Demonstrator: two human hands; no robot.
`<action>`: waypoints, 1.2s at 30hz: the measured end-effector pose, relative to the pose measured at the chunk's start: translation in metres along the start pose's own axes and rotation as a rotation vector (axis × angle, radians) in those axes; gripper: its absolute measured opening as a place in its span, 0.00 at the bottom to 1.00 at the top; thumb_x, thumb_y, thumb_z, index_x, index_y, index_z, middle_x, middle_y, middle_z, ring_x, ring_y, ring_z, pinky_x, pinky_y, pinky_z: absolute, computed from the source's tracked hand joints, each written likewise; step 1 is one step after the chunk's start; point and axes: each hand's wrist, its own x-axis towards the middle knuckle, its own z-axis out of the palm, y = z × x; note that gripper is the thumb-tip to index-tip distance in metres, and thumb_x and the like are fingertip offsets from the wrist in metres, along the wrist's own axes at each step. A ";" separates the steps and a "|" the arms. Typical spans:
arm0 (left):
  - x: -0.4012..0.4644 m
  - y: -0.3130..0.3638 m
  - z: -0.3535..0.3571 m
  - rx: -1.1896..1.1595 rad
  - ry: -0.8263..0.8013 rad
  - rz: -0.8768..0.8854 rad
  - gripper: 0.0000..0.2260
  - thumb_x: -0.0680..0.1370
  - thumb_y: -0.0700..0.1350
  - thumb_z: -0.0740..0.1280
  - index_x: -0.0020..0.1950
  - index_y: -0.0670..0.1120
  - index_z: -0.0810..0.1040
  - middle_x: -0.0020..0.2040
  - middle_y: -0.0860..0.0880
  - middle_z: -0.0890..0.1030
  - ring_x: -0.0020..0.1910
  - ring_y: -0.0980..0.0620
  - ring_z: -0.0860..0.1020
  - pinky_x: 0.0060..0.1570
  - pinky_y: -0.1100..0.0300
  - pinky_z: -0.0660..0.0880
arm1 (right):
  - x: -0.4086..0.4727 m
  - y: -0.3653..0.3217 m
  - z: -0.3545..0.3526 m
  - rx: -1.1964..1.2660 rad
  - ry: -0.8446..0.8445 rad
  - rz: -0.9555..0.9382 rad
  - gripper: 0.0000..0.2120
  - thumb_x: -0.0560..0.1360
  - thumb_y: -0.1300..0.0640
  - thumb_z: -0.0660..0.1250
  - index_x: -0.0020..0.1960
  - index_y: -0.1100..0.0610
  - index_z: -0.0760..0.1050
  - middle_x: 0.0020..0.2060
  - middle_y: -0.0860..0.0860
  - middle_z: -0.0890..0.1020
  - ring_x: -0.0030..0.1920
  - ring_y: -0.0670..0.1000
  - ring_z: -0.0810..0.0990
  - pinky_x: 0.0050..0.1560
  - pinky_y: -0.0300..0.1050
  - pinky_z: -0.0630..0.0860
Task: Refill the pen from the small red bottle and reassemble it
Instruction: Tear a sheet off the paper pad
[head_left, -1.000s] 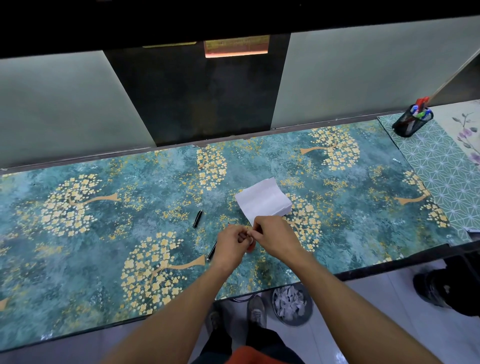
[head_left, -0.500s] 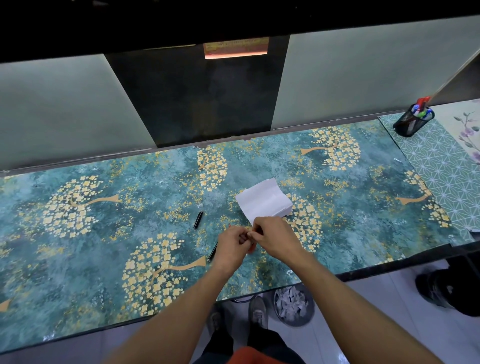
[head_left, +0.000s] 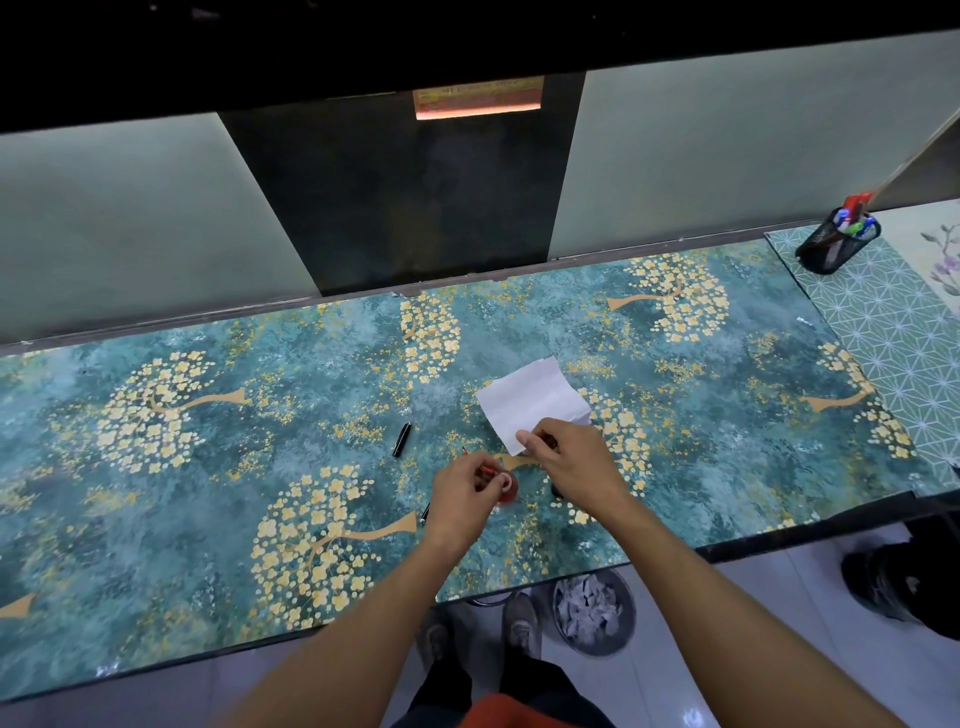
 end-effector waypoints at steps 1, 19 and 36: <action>-0.001 0.001 -0.001 0.000 -0.001 -0.002 0.02 0.76 0.42 0.73 0.46 0.49 0.83 0.42 0.50 0.83 0.41 0.54 0.80 0.44 0.62 0.76 | 0.000 0.002 -0.002 0.019 0.014 0.012 0.18 0.80 0.40 0.65 0.42 0.52 0.80 0.31 0.48 0.81 0.34 0.50 0.79 0.37 0.49 0.73; -0.010 0.004 -0.017 -0.004 0.058 -0.016 0.04 0.77 0.43 0.71 0.47 0.50 0.85 0.35 0.59 0.80 0.32 0.64 0.75 0.37 0.70 0.69 | 0.067 0.038 -0.020 -0.085 0.064 0.235 0.12 0.78 0.49 0.70 0.57 0.54 0.78 0.52 0.54 0.85 0.50 0.58 0.82 0.48 0.51 0.79; -0.008 0.005 -0.017 -0.118 0.054 -0.113 0.03 0.77 0.44 0.71 0.47 0.51 0.86 0.39 0.54 0.86 0.41 0.59 0.83 0.44 0.65 0.78 | 0.074 0.014 -0.013 -0.042 0.024 0.204 0.12 0.75 0.54 0.73 0.38 0.50 0.72 0.36 0.48 0.79 0.40 0.55 0.79 0.37 0.48 0.69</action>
